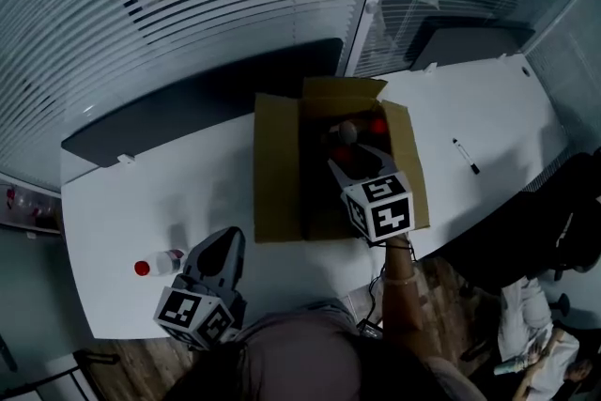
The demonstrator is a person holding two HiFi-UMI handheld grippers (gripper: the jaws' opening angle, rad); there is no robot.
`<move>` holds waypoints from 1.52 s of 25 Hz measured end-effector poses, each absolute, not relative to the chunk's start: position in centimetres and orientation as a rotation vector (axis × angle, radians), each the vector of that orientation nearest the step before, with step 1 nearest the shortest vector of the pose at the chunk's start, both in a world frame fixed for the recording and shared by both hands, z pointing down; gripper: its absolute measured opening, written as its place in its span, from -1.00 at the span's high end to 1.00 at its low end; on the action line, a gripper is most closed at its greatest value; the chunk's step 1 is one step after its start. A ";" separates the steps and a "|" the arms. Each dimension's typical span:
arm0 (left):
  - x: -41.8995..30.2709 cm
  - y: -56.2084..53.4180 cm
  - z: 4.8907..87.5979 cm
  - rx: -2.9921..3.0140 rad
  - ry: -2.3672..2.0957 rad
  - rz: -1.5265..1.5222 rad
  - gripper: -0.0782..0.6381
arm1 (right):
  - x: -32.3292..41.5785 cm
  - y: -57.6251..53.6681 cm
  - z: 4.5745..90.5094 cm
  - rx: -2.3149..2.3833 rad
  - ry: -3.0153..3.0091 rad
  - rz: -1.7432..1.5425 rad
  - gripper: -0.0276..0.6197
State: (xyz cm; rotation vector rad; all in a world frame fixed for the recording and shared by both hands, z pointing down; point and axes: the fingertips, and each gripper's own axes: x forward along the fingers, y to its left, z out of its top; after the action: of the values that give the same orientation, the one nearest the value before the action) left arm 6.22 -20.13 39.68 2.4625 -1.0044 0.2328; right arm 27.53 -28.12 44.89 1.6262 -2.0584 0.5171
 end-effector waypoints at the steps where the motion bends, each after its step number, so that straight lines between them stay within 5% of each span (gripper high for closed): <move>1: 6.3 -20.2 39.7 2.459 -0.999 0.236 0.76 | 27.6 -28.3 45.2 1.621 -2.050 0.526 0.33; 19: 5.9 -20.7 40.7 2.437 -1.000 0.250 0.76 | 27.9 -29.5 48.7 1.601 -1.993 0.617 0.33; 38: 5.4 -18.5 39.2 2.537 -1.042 0.171 0.76 | 27.9 -26.1 43.3 1.666 -2.040 0.467 0.37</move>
State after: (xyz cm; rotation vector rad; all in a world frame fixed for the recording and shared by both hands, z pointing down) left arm 5.40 -18.52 39.18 2.5370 -1.0418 0.1713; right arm 27.92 -26.14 43.28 1.6656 -2.0397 0.4675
